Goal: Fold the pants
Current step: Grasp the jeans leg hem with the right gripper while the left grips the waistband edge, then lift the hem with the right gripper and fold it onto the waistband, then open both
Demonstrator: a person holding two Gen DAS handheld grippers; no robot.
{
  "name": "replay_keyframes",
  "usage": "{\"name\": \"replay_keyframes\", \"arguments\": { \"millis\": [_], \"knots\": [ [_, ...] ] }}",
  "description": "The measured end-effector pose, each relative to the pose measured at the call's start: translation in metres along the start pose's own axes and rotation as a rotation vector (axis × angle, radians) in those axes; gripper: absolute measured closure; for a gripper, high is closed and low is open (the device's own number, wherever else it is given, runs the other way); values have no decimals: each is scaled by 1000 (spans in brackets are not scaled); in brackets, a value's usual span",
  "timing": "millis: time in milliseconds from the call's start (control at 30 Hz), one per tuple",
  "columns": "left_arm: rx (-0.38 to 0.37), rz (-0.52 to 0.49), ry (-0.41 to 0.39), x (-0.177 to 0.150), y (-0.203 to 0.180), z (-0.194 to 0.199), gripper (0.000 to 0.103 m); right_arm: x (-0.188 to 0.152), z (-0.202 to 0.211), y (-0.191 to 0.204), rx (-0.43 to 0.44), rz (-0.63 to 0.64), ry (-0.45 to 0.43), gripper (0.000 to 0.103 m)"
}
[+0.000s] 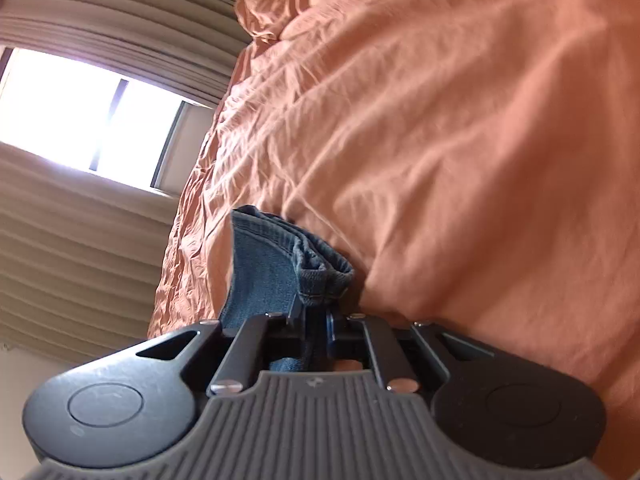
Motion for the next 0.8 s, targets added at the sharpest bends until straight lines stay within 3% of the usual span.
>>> {"name": "replay_keyframes", "arguments": {
  "millis": [300, 467, 800],
  "knots": [
    [45, -69, 5, 21, -1, -30, 99, 5, 10, 38, -19, 113, -17, 100],
    [33, -60, 9, 18, -7, -21, 101, 7, 19, 66, -31, 199, -31, 100],
    [-119, -66, 45, -61, -52, 43, 101, -10, 56, 164, -2, 453, -90, 100]
  ]
}}
Point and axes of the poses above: each gripper's, at about its wrist camera, not at the fingertips, and z roughly against the way its jaws point, y to its left, x to its top, the point moved 3 cm from there along -z, roughly the way its jaws point, and after that the axes turned 4 degrees about -x, right-handed, at the moved point
